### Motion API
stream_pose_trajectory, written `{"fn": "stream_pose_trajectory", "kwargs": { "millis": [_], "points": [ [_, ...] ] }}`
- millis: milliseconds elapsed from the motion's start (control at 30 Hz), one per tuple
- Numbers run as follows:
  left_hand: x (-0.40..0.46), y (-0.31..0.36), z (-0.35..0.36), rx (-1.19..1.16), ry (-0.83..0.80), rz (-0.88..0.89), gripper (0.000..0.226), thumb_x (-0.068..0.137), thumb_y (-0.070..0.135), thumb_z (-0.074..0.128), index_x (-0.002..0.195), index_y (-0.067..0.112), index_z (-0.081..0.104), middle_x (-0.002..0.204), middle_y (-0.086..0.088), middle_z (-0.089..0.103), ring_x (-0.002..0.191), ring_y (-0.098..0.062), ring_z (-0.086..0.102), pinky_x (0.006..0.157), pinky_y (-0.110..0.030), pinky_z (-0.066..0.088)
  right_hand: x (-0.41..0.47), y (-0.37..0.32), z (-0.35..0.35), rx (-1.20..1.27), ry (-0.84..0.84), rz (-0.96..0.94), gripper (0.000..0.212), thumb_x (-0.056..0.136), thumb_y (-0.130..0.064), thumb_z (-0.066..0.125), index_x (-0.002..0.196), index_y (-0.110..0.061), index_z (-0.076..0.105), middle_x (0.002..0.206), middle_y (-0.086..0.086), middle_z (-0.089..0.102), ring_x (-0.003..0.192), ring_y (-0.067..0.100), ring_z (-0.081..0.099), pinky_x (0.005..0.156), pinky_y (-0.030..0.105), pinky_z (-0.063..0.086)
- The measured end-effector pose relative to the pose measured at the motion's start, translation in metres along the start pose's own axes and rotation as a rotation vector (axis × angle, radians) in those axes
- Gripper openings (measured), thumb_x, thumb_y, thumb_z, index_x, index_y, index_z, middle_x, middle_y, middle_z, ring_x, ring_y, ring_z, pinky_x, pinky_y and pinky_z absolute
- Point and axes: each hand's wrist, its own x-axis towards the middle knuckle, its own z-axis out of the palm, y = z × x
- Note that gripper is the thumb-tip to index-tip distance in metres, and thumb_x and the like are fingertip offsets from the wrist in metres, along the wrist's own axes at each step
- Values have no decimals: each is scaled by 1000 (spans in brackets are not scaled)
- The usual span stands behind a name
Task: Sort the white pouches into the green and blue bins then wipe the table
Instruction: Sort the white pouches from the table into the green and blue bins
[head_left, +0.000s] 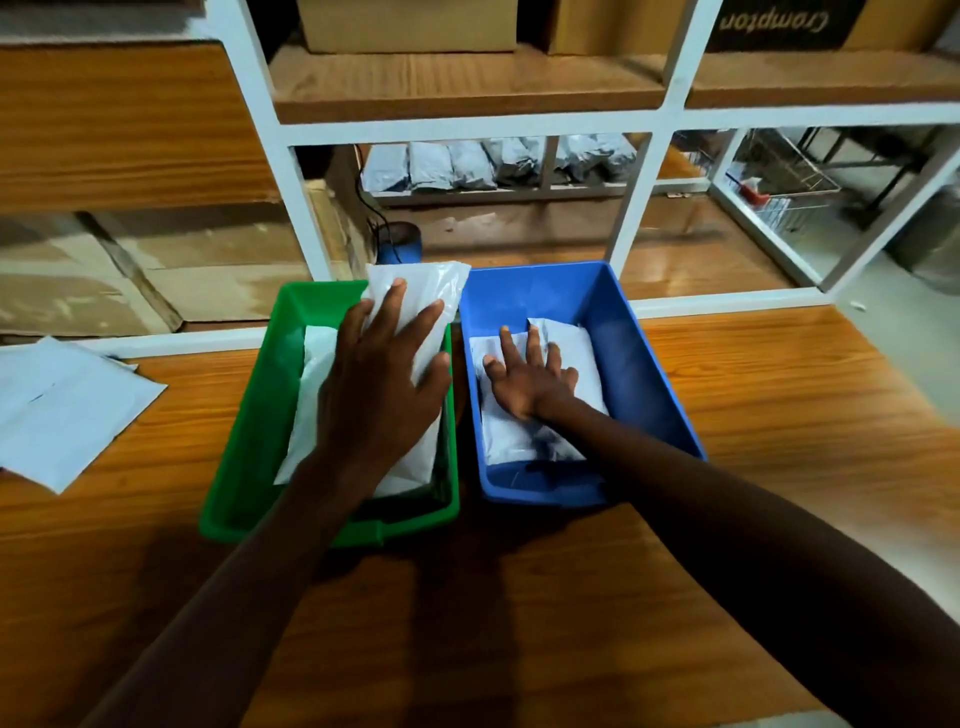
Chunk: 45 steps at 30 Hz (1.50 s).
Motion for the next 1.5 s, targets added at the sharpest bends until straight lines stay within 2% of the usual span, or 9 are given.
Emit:
{"fn": "stream_pose_trajectory", "kwargs": {
  "millis": [300,500,667,833,1000,1100,1267,1367,1500],
  "points": [
    [33,83,83,-47,-105,83,56,86,48,42,136,29,58,153,-7,44,136,-42,39,110,-48,36,-131,96,-20,-49,404,-42,67,96,-69,8,156,-43,-10,167,-2,-18,154,23,-13,120,56,3],
    [45,125,142,22,-452,36,57,97,42,46,150,29,35,165,-2,16,149,-37,7,115,-53,25,-145,123,1,-20,481,-50,73,92,-69,6,159,-38,5,169,5,-2,155,28,0,119,59,17],
    [47,137,184,-3,-695,-21,63,100,53,25,156,28,14,166,-4,-5,150,-37,-14,118,-58,9,-141,126,6,4,540,-84,68,97,-66,14,159,-37,9,169,5,1,155,29,2,119,58,19],
    [33,143,211,119,-741,-65,63,101,56,15,157,34,-7,162,-2,-27,146,-31,-31,116,-57,-15,-138,129,9,-7,579,-89,66,99,-62,20,159,-33,18,168,9,9,154,32,9,117,59,26],
    [43,139,194,35,-789,-36,64,100,57,12,157,34,-6,163,-2,-24,146,-30,-29,115,-59,-15,-140,129,9,-1,611,-112,64,99,-62,18,159,-39,9,168,7,10,154,30,11,117,57,27],
    [44,136,156,-104,-699,44,62,102,55,20,158,30,10,167,-3,-2,152,-29,-8,120,-57,-2,-143,125,4,33,619,-114,67,98,-63,24,158,-35,16,167,8,15,152,31,19,117,58,28],
    [-13,95,52,-443,-9,280,48,99,37,43,135,7,57,138,-11,57,130,-26,50,112,-38,36,-169,85,-6,129,941,-287,57,98,-41,52,139,-2,52,147,22,49,131,35,50,103,38,42],
    [-75,60,-7,-430,137,181,44,99,31,47,131,3,58,131,-10,60,123,-23,54,109,-30,38,-191,46,7,216,1028,-464,47,98,-32,57,131,2,59,135,21,60,125,34,57,104,39,46],
    [-150,6,-56,-321,123,46,45,99,31,48,135,6,54,130,-10,60,122,-23,54,107,-30,40,-213,-14,44,351,947,-652,46,99,-33,53,128,2,59,127,21,63,119,36,60,101,43,48]
  ]
}}
